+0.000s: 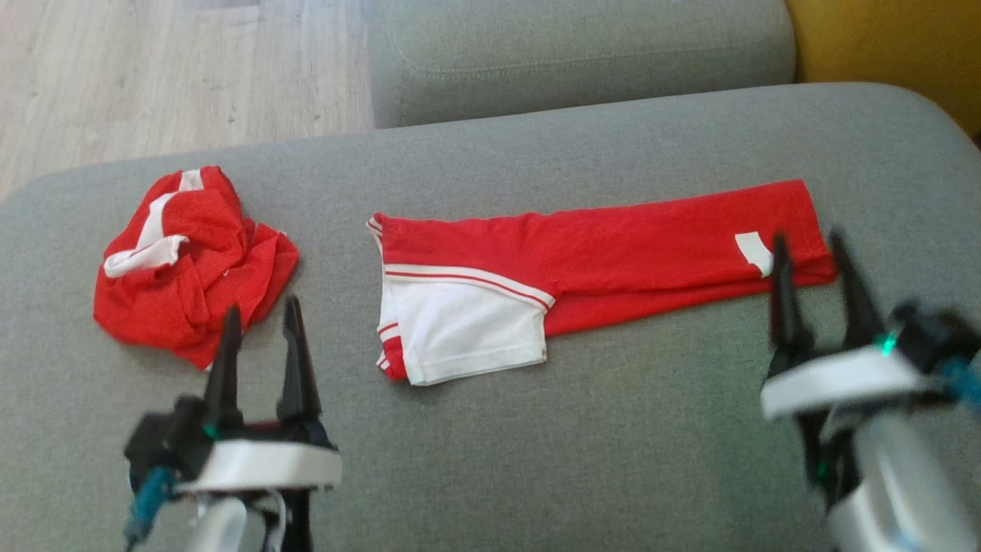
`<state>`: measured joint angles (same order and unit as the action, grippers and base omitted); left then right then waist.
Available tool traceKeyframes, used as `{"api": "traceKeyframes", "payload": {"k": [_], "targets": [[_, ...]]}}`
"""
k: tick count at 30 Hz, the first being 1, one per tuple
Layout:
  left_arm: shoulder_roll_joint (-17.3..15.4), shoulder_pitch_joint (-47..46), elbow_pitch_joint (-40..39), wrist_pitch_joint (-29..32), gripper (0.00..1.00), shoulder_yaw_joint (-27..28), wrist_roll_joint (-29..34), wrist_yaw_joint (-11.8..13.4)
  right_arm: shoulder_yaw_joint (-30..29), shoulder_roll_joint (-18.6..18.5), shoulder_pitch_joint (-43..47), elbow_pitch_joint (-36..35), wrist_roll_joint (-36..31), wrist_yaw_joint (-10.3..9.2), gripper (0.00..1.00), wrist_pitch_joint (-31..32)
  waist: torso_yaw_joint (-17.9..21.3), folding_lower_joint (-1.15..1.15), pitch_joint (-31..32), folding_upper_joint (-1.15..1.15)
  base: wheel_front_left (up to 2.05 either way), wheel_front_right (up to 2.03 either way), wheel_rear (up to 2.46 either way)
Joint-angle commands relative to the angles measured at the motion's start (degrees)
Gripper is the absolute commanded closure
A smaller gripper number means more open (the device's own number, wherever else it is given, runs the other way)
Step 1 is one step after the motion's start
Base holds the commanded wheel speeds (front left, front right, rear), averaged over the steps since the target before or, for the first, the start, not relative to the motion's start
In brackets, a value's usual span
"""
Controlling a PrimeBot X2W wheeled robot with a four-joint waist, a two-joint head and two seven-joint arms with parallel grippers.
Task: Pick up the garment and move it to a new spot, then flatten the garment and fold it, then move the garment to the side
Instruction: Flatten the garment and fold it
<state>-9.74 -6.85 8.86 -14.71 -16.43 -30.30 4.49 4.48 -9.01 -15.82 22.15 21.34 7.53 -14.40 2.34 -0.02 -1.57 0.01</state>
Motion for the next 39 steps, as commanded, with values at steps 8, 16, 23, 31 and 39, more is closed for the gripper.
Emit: {"api": "traceKeyframes", "payload": {"k": [8,16,23,31,39], "targets": [[4.9,2.8,0.6,-0.3,0.0,9.6,7.4,-5.8,-1.0,4.9,6.1,-5.1,-6.7,-0.04,0.0,-0.6,0.0,0.02,0.4,-0.01,0.0,0.0,0.0],[6.4,1.0,1.5,-0.3,0.0,11.8,11.0,-8.9,-1.8,5.4,5.1,-4.2,-8.2,-0.04,0.0,-0.3,-0.4,0.02,-1.6,-0.01,0.0,0.0,0.0],[6.8,-3.3,2.4,-0.3,0.0,10.7,12.1,-10.2,-12.3,4.6,-4.3,3.3,-11.7,-0.04,0.0,7.7,-2.6,0.02,-7.9,-0.01,0.0,0.0,0.0],[6.8,-6.5,3.2,-0.3,0.0,9.0,11.1,-10.6,-25.1,3.8,-13.9,13.8,-16.6,-0.04,0.0,14.5,-4.7,0.02,-11.7,-0.01,0.0,0.0,0.0],[6.9,-7.9,3.8,-0.3,0.0,7.7,10.3,-10.6,-36.3,3.1,-19.5,22.6,-27.5,-0.04,0.0,17.6,-5.4,0.02,-13.1,-0.01,0.0,0.0,0.0]]}}
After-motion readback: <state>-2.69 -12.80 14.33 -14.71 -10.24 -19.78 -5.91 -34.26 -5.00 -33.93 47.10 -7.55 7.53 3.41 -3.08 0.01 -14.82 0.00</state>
